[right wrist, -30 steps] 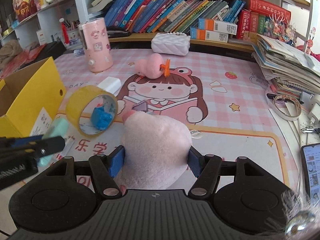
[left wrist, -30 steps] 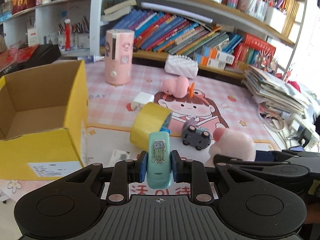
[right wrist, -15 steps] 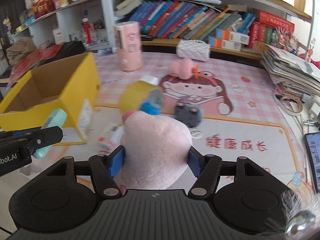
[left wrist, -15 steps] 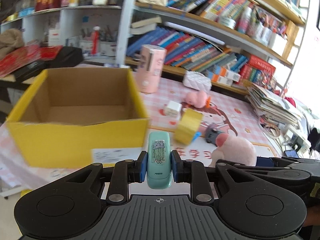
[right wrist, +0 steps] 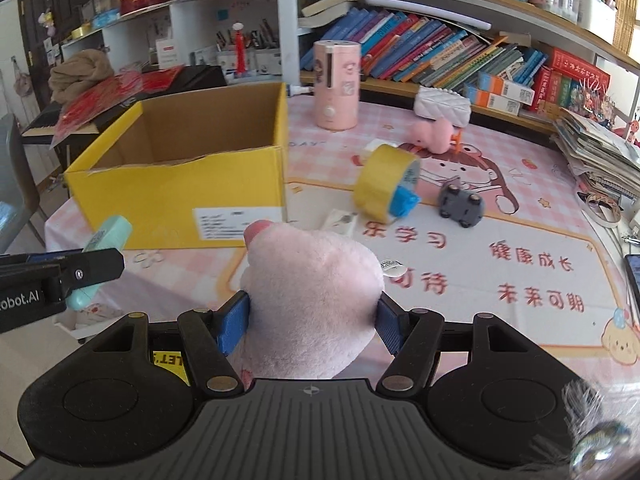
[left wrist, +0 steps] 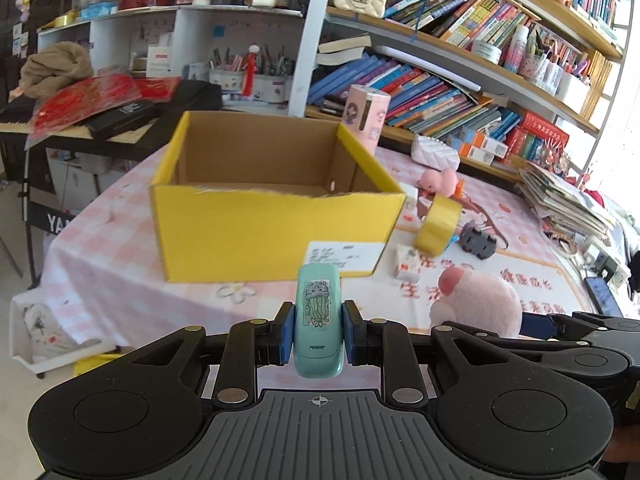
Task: Organize objects
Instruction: 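Lift the pink plush pig with the right tool and carry it toward the yellow box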
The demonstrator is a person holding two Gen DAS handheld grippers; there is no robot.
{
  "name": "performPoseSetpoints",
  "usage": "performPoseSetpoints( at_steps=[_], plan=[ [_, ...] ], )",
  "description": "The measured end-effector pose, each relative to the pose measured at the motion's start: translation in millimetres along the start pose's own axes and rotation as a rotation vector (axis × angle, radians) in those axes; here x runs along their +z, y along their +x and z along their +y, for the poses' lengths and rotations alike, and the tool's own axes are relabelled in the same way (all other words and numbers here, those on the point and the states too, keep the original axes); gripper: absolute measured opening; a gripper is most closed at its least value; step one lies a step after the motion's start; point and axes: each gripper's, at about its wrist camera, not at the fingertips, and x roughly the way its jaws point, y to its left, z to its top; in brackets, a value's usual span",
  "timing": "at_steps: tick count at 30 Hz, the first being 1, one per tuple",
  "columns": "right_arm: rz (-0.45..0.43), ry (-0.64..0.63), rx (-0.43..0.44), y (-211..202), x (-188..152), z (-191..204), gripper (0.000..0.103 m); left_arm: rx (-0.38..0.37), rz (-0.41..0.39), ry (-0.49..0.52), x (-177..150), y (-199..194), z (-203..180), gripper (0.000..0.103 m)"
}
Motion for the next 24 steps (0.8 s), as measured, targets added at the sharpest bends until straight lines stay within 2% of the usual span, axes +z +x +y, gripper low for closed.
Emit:
performPoseSetpoints(
  at_steps=[11,24],
  plan=[
    [0.034,0.007,0.026,-7,-17,42,0.063,0.018,-0.003,-0.008,-14,-24,34,0.023],
    [0.021,0.007,0.009,-12,-16,54,0.063,-0.005,-0.022,0.001,-13,-29,47,0.023]
  ],
)
